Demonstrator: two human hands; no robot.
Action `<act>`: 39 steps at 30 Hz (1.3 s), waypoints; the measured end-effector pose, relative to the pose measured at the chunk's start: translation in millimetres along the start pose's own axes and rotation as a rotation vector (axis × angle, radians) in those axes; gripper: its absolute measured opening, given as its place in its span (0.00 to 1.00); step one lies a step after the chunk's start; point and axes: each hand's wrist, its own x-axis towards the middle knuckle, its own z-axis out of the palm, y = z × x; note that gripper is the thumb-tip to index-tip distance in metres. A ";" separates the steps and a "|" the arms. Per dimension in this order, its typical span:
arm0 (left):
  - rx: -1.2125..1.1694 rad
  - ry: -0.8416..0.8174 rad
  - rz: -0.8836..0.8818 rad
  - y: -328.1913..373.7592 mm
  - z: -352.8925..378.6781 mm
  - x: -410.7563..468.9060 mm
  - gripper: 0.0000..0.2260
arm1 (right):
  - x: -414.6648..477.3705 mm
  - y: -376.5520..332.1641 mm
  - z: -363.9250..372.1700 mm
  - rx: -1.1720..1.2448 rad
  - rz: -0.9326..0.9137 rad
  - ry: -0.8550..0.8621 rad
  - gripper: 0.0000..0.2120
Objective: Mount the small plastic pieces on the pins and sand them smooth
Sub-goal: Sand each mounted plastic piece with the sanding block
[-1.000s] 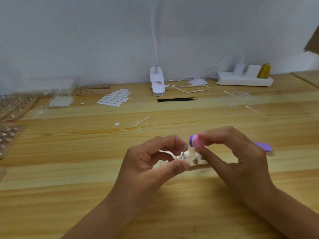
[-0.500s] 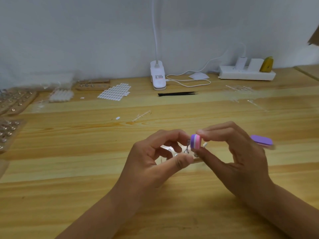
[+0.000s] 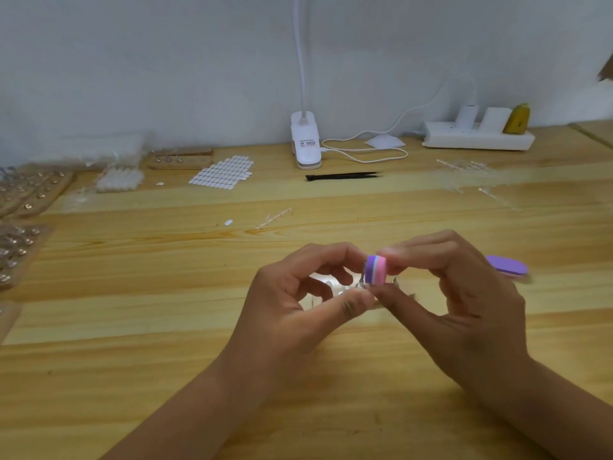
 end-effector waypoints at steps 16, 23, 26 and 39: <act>0.002 -0.030 -0.012 0.8 -1.8 1.1 0.11 | 1.5 3.8 -2.7 -0.032 -0.051 0.013 0.11; -0.025 -0.030 -0.004 3.2 -2.5 0.2 0.11 | 3.5 6.7 -6.2 -0.087 -0.062 0.034 0.11; -0.014 -0.034 0.012 2.0 -1.0 -0.4 0.11 | -0.6 4.4 -2.2 -0.074 -0.129 0.019 0.10; -0.113 -0.068 -0.052 1.2 -7.6 0.1 0.11 | 3.6 6.1 -5.6 -0.087 -0.074 0.035 0.10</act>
